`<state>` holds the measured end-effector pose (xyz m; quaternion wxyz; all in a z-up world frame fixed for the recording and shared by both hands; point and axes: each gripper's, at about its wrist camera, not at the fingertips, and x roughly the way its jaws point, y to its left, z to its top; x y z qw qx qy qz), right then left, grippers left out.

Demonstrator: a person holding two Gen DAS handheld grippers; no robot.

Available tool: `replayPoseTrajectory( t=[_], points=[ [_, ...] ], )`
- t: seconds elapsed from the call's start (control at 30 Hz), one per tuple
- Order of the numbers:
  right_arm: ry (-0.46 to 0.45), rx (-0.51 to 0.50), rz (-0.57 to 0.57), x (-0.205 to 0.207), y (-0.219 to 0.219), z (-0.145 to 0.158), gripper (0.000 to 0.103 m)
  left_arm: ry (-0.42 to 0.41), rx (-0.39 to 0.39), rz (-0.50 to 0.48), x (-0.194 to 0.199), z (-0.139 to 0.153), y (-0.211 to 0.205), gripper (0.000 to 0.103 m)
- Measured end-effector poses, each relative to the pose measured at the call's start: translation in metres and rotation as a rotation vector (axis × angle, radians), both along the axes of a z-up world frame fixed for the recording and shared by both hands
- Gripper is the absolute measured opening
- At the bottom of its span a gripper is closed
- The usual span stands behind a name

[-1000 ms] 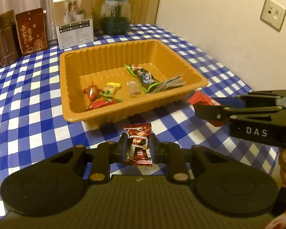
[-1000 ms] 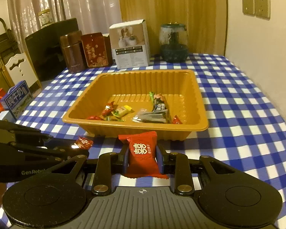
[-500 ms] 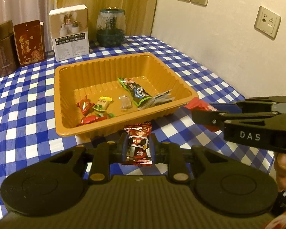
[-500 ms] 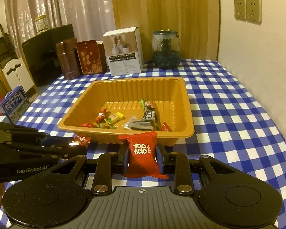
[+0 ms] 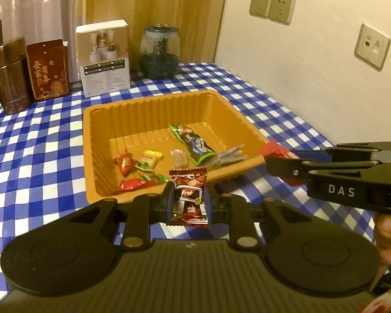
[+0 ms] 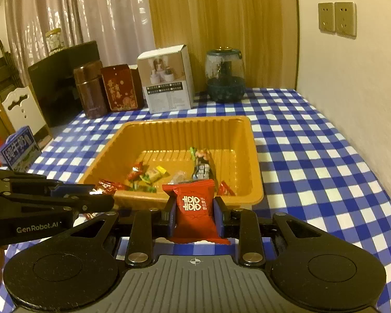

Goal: Organize snacks
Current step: 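Carry both candies up and over the orange tray with both tools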

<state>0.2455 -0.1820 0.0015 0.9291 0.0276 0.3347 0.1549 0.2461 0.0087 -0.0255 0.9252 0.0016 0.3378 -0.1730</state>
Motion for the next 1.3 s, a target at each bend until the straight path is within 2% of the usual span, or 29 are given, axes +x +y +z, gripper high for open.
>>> replayPoseTrajectory(
  t=[0.5,1.3],
  points=[
    [-0.033,0.017,-0.042,0.036,-0.006,0.007,0.030,-0.049,-0.017,0.047,0.029,0.012,0.004,0.021],
    [-0.029,0.045,-0.069,0.100,0.004,-0.006,0.030,-0.033,-0.018,0.140,0.096,0.000,0.006,0.021]
  ],
)
